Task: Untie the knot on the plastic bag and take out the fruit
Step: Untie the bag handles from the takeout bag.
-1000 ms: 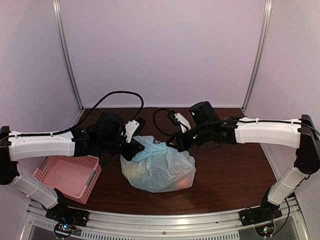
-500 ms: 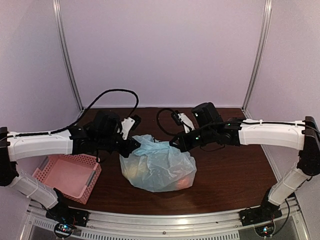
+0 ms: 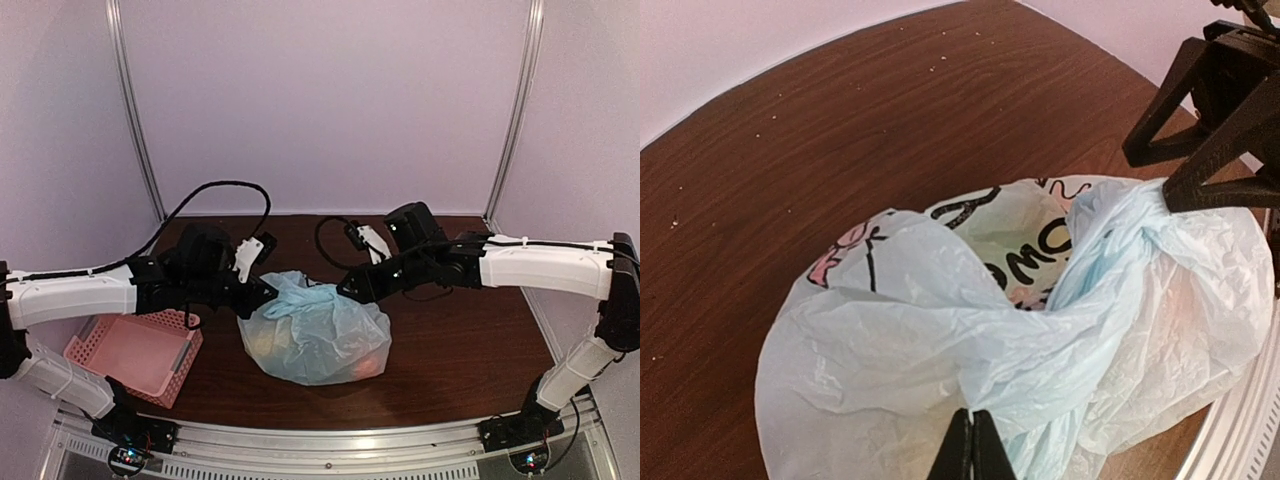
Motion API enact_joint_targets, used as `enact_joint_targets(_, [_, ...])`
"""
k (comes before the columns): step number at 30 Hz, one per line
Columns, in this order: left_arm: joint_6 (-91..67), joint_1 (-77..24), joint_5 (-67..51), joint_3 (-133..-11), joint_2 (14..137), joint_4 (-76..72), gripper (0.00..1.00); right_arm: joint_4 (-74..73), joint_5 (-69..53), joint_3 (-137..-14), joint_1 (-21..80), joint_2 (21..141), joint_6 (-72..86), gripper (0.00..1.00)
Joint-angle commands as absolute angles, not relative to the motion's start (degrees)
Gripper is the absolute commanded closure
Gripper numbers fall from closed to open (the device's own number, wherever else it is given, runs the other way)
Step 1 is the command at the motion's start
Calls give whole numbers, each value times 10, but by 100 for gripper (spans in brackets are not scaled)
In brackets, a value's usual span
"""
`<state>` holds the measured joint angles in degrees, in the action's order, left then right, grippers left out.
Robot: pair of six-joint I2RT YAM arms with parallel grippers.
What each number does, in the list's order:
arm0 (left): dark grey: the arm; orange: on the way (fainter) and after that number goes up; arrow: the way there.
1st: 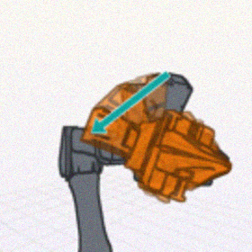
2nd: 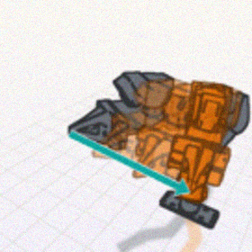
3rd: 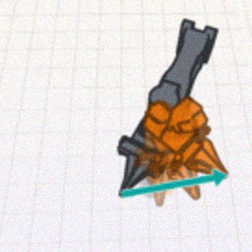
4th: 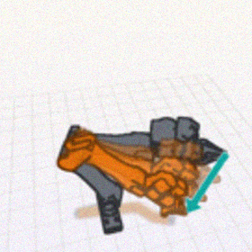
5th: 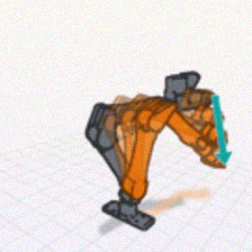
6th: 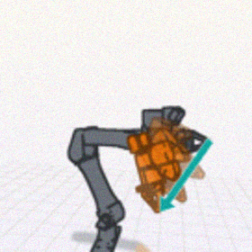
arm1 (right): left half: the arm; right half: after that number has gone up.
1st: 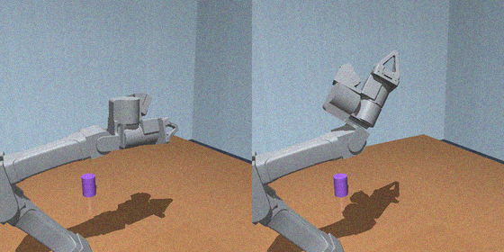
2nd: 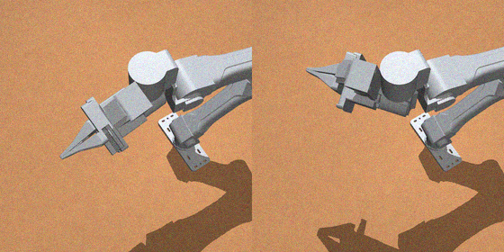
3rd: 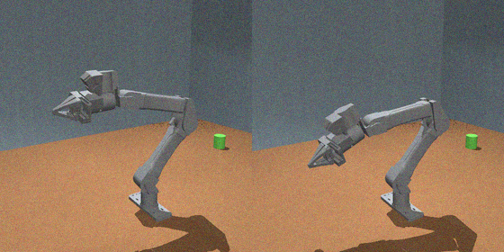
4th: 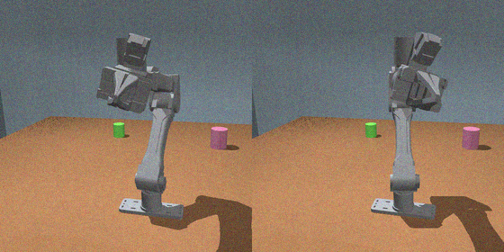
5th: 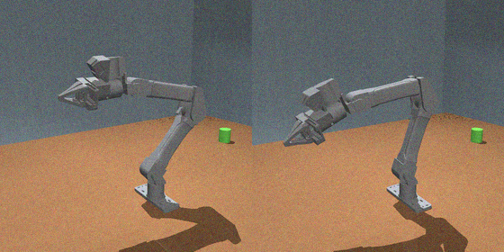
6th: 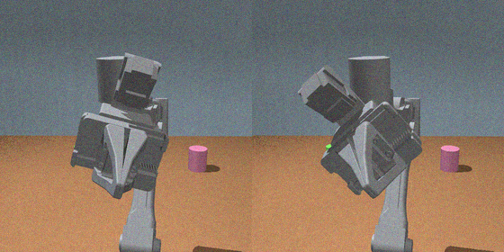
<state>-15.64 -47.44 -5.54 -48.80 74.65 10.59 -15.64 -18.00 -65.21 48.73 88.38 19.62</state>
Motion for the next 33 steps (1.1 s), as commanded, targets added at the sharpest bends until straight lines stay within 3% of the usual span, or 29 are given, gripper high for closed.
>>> enact_joint_targets(1, [-143,-469,-79,-482,735,79,100,-185,-178,-698,483,883,179,56])
enact_joint_targets(15, [-151,-469,-82,-477,734,76,100,-237,-233,-794,483,982,143,50])
enact_joint_targets(33, [-153,-469,-85,-477,735,75,100,-231,-266,-801,493,1010,144,50])
